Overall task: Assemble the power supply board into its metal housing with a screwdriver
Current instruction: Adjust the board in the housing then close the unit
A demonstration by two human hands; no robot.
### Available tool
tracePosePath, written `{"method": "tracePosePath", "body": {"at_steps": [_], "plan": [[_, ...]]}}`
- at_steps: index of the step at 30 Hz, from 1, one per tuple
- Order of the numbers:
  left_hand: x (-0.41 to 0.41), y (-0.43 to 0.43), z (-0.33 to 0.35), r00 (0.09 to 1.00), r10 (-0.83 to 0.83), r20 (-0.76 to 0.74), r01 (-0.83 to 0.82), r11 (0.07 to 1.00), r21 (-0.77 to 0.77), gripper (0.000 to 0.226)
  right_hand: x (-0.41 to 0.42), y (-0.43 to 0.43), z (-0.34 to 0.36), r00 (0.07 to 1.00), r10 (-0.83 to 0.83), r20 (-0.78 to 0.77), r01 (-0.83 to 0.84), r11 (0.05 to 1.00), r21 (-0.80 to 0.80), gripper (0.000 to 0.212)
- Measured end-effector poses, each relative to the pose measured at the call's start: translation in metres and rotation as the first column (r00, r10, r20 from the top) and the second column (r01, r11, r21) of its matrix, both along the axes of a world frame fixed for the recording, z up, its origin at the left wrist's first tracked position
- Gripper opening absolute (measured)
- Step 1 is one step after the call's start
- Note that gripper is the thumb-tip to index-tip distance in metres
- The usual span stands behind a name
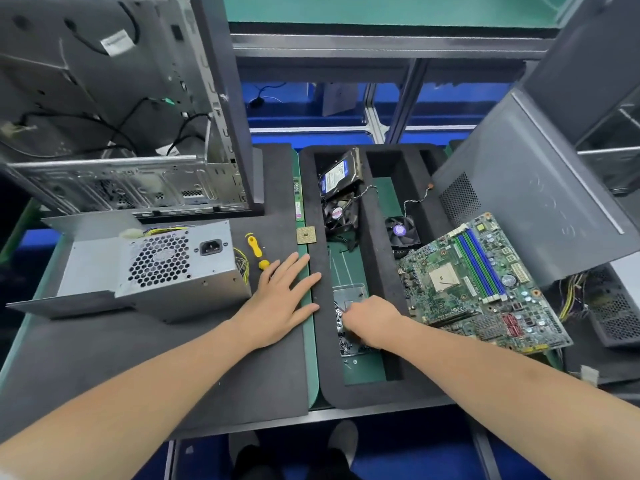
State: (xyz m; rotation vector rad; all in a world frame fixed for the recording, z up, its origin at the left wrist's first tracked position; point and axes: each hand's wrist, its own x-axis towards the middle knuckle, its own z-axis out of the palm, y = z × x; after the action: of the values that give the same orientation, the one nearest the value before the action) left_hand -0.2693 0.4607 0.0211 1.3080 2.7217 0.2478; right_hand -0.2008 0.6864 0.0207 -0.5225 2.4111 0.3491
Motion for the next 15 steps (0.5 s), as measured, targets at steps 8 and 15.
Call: {"method": "tracePosePath", "body": {"at_steps": [8, 15], "plan": [[0.001, 0.000, 0.002, 1.000, 0.005, 0.012, -0.006, 1.000, 0.030, 0.064, -0.004, -0.001, 0.008, 0.993, -0.047, 0.107, 0.045, 0.999, 0.020, 0.030], [0.001, 0.000, 0.003, 0.999, 0.011, 0.035, -0.012, 0.999, 0.035, 0.064, -0.025, 0.005, 0.036, 0.929, -0.350, 0.124, 0.365, 0.921, -0.134, 0.014]]}}
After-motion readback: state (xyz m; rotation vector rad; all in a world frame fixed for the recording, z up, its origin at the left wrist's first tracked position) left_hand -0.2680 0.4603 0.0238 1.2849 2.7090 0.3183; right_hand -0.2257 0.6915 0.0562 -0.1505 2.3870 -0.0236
